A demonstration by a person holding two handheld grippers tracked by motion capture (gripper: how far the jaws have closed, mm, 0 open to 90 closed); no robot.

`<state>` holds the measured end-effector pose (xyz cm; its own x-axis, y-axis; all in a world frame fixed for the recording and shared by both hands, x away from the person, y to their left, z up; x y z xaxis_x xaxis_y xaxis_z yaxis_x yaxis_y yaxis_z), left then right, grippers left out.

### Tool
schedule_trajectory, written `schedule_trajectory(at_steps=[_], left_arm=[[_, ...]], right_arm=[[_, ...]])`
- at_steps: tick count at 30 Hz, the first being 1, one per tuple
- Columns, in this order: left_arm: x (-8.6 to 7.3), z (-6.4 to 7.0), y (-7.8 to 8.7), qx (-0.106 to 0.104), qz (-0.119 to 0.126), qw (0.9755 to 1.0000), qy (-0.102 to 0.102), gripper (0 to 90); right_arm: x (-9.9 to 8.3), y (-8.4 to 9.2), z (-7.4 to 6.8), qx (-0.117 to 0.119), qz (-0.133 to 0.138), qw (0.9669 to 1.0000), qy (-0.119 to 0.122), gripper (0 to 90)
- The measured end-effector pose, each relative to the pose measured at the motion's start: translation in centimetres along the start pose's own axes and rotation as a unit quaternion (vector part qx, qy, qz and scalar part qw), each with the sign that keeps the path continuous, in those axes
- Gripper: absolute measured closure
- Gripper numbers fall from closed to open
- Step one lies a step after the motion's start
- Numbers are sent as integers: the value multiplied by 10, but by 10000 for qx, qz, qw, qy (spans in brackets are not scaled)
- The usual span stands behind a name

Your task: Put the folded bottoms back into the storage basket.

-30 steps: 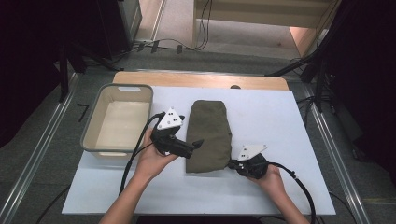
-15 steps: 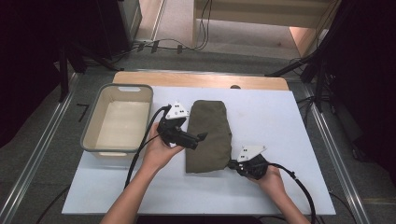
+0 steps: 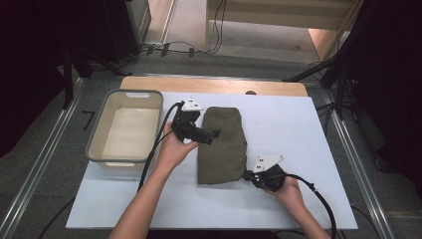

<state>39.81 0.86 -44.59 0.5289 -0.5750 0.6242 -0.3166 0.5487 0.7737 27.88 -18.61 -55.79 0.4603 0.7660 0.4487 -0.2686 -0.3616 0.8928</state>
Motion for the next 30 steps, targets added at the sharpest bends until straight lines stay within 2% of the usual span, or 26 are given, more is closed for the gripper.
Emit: schedule_trajectory(at_steps=[4, 19, 27, 30], left_arm=[[5, -6, -4, -43, -28, 10000, 84, 0], [22, -28, -23, 19, -211, 9990, 383, 0], [28, -47, -38, -71, -332, 9970, 702, 0], [29, -54, -42, -93, -483, 9949, 883, 0]], right_arm=[[0, 0, 0, 24, 3, 10000, -2, 829], [0, 0, 0, 55, -27, 10000, 16, 829], [0, 0, 0, 49, -39, 10000, 23, 829], [0, 0, 0, 54, -36, 10000, 35, 829]])
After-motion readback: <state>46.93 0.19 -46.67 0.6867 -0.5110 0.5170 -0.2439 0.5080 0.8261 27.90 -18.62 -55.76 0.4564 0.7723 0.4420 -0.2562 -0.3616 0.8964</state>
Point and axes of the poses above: each handheld gripper's, and its own axes: y roughly backward along the jaws, x roughly out of its top, z roughly to its right, the point moved 6 cm from there along -y, roughly forward along the jaws, and after that the axes turned 15 degrees about -z, right-handed, at the moved point
